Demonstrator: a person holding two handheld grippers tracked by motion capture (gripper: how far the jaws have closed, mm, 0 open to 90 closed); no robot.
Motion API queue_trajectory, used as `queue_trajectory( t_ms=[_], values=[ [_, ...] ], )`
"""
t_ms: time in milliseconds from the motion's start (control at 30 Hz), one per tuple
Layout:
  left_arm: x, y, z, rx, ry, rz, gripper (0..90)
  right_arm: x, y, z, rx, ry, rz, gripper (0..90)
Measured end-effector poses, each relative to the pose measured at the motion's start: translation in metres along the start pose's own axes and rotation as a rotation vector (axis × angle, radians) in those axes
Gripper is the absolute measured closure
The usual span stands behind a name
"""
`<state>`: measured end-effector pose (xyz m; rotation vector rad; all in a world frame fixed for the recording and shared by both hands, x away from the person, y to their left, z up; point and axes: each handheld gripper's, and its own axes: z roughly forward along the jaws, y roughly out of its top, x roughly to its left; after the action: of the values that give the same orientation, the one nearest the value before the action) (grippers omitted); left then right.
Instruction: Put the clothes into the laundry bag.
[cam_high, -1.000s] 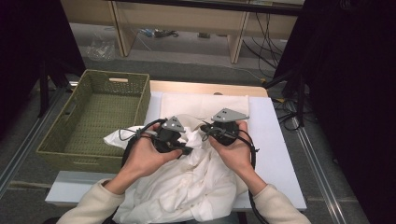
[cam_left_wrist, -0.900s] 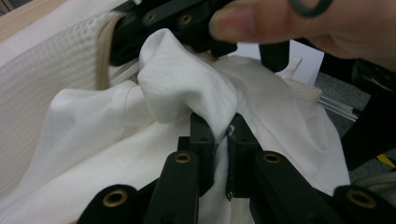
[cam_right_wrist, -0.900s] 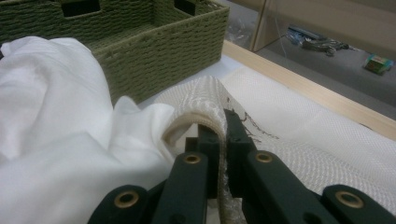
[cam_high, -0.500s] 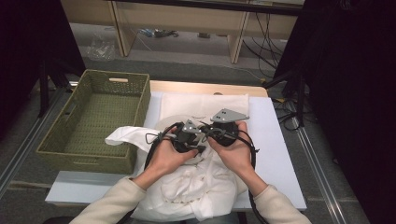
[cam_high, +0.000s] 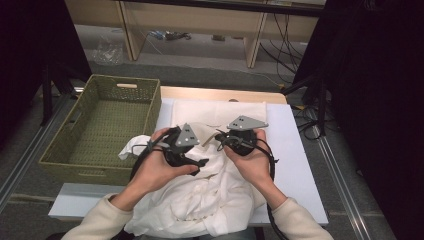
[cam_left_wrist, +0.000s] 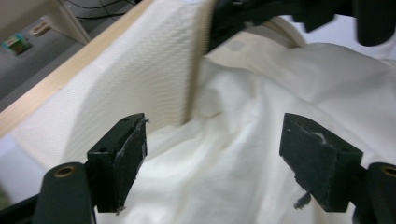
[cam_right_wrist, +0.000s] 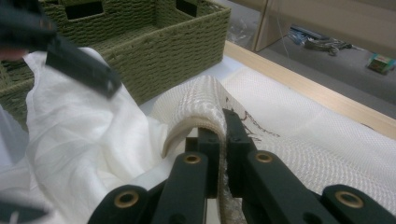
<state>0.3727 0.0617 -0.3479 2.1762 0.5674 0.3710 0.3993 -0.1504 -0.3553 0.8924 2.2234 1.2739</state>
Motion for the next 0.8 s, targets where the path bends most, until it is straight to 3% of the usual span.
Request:
queue_trajectory(
  t_ms=[33,100,133,167,267,367,433,633,767,800],
  values=[
    [0.006,-0.001,-0.003,0.008,0.064,-0.001,21.0,0.001,0.0,0.0,-0.004,-0.001,-0.003,89.3],
    [0.011,-0.004,-0.003,0.026,0.077,-0.002,17.4,0.001,0.0,0.002,-0.01,0.002,-0.007,89.3],
    [0.021,-0.01,0.0,0.084,0.15,-0.028,15.6,0.001,-0.001,0.001,-0.001,0.003,0.005,89.3],
    [0.024,-0.014,0.004,0.088,0.149,-0.037,15.3,0.001,-0.001,0.001,-0.001,0.002,0.005,89.3],
    [0.027,-0.026,0.021,0.13,0.085,-0.104,15.3,-0.001,-0.001,0.001,0.004,0.007,0.002,89.3],
    [0.025,-0.033,0.031,0.204,0.054,-0.084,18.3,-0.001,-0.001,0.0,0.009,0.007,0.01,89.3],
    [0.023,-0.035,0.036,0.249,0.042,-0.049,26.1,-0.001,-0.002,0.002,0.007,0.006,0.009,89.3],
    [0.011,-0.038,0.051,0.324,-0.031,-0.026,58.5,0.0,-0.002,0.003,0.011,0.006,0.0,89.3],
    [0.006,-0.038,0.054,0.324,-0.035,-0.054,78.5,0.001,-0.002,0.003,0.017,0.007,0.017,89.3],
    [0.006,-0.035,0.049,0.315,-0.069,-0.082,82.6,0.0,-0.002,0.003,0.014,0.008,0.009,89.3]
  ],
)
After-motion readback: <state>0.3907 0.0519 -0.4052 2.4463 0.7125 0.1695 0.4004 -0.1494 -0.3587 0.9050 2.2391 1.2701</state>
